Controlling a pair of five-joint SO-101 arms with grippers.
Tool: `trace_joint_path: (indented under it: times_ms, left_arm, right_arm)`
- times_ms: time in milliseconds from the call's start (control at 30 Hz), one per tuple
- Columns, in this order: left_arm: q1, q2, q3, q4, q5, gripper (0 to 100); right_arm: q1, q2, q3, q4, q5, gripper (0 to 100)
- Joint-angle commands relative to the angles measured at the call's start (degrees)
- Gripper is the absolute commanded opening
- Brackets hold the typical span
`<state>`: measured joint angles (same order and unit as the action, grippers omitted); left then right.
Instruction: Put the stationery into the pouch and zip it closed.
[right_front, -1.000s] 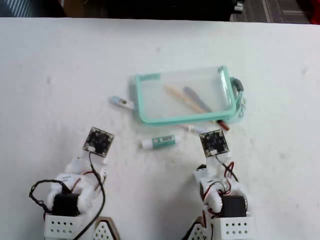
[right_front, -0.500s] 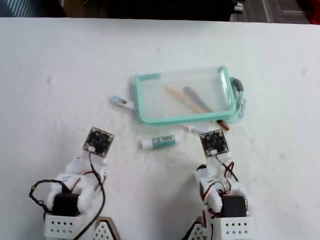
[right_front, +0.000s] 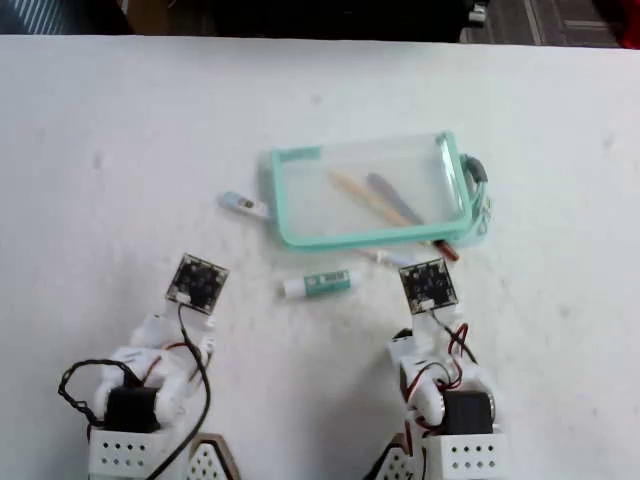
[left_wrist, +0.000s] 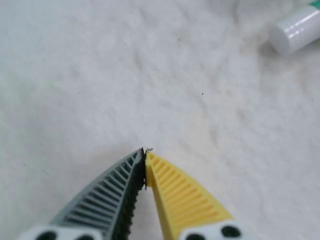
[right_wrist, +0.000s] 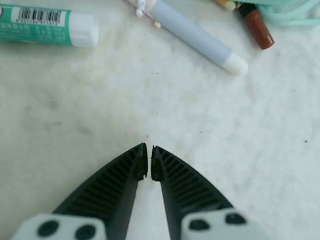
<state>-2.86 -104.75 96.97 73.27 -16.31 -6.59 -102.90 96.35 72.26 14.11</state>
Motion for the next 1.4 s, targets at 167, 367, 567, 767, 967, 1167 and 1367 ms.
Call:
trace_joint_path:
  times_ms: [167,367,567,767,967,1167,1367]
  left_arm:
    - [0.2,0.0,-5.5,-0.2,-0.4,3]
    - [0.6,0.0,-11.6,-3.9,-0.4,3]
    - [0.2,0.0,-0.1,-19.0,0.0,3]
    - [0.2,0.0,-0.8,-17.8,-0.4,2]
    - [0.1,0.0,-1.0,-17.7,-0.5,2]
    - [0.1,0.0,-2.2,-17.7,-1.8,3]
    - [4.2,0.0,-14.0,-15.6,-4.4,3]
  right_arm:
    - [-0.5,-0.2,0.5,0.4,0.4,2.5]
    - [-0.5,-0.3,0.5,0.3,0.4,2.5]
    - [0.0,-0.3,0.5,-7.3,0.2,2.5]
    - [0.0,-0.3,0.5,-8.7,0.1,2.5]
    - [0.4,-0.2,0.5,-7.7,0.4,2.5]
    - [2.5,-0.2,0.5,-6.8,0.5,2.5]
    - [2.2,-0.2,0.5,-6.5,0.4,2.5]
